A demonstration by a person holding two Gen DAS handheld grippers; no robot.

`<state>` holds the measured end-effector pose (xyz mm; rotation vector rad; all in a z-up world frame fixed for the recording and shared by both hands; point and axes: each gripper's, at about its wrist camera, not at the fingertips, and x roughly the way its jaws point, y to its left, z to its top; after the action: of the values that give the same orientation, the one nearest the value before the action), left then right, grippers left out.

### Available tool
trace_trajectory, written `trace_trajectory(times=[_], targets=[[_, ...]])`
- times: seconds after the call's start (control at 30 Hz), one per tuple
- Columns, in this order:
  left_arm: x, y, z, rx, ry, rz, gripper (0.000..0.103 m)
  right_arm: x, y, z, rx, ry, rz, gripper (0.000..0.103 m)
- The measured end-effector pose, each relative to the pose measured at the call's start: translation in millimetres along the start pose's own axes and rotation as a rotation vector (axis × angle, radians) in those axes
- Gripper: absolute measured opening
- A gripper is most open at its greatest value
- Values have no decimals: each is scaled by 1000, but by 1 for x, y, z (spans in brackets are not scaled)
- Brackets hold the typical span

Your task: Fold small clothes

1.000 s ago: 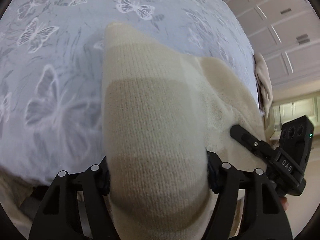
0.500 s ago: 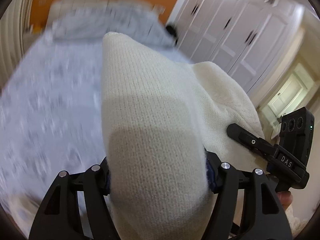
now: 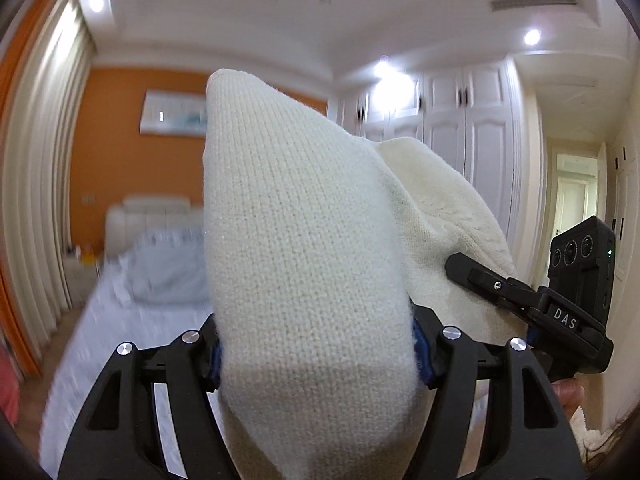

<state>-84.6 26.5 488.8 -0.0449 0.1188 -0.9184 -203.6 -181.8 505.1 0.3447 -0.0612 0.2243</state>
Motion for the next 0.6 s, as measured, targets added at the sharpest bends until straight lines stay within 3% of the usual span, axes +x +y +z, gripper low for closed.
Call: trace_trajectory(times=[0.17, 0.33, 0.47, 0.6], targets=[[-30, 11, 31, 35, -116, 24, 68, 23, 26, 23, -48, -49, 76, 44], [-33, 36, 42, 17, -140, 60, 68, 67, 17, 13, -38, -19, 103, 45], [-18, 64, 32, -13, -97, 85, 69, 105, 8, -12, -10, 43, 87, 45], [16, 115, -9, -93, 23, 100, 69, 160, -34, -67, 67, 178, 38, 47]])
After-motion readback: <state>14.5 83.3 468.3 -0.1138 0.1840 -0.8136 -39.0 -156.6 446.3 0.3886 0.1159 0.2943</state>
